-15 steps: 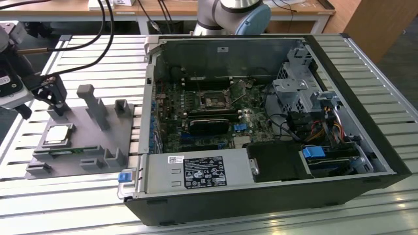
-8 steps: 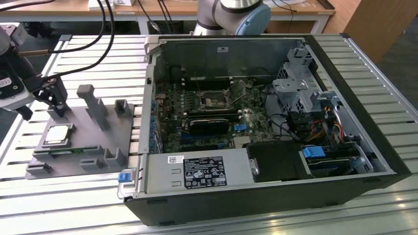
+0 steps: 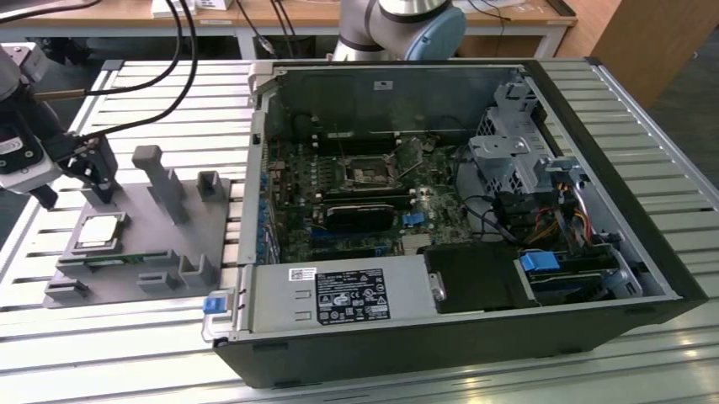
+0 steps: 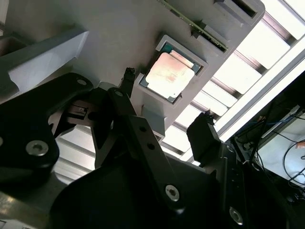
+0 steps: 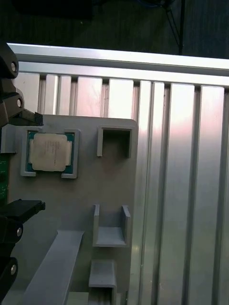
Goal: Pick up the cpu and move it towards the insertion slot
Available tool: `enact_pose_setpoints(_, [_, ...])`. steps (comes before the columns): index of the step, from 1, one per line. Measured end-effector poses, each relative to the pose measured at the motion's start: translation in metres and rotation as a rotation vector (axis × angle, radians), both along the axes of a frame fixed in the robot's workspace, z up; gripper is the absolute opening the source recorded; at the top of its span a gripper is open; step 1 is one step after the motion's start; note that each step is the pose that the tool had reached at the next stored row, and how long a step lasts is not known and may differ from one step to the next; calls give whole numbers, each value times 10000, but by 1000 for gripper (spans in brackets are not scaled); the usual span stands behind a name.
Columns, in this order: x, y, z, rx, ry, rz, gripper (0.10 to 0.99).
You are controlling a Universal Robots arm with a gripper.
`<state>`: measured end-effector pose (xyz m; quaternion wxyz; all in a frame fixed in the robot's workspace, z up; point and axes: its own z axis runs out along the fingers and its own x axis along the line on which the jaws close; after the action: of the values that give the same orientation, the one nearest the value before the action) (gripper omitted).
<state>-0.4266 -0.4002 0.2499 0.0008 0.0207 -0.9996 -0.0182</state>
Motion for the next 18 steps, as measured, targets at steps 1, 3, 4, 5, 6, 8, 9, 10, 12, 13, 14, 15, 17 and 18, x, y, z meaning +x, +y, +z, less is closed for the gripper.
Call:
enact_pose_setpoints(1, [0, 0, -4, 0, 0, 0, 718])
enact_pose_setpoints(3, [0, 0, -13, 0, 1, 0, 718])
enact_pose_setpoints(4, [0, 0, -17, 0, 0, 0, 718])
enact_pose_setpoints(5, [0, 0, -22, 0, -1, 0, 718])
enact_pose_setpoints(6, [0, 0, -26, 0, 0, -1, 718])
enact_pose_setpoints(8, [0, -1, -36, 0, 0, 0, 718])
enact_pose_setpoints(9, [0, -2, -41, 0, 0, 0, 718])
enact_pose_setpoints(10, [0, -2, -46, 0, 0, 0, 718])
enact_pose_setpoints(12, [0, -3, -56, 0, 0, 0, 718])
enact_pose_setpoints(13, [0, -3, -62, 0, 0, 0, 718])
enact_pose_setpoints(14, [-1, -3, -66, 0, 0, 0, 718])
enact_pose_setpoints(15, [0, -4, -71, 0, 0, 0, 718])
enact_pose_setpoints(17, [0, -5, -82, 0, -1, 1, 718])
enact_pose_setpoints(18, [0, -5, -89, 0, -1, 1, 718])
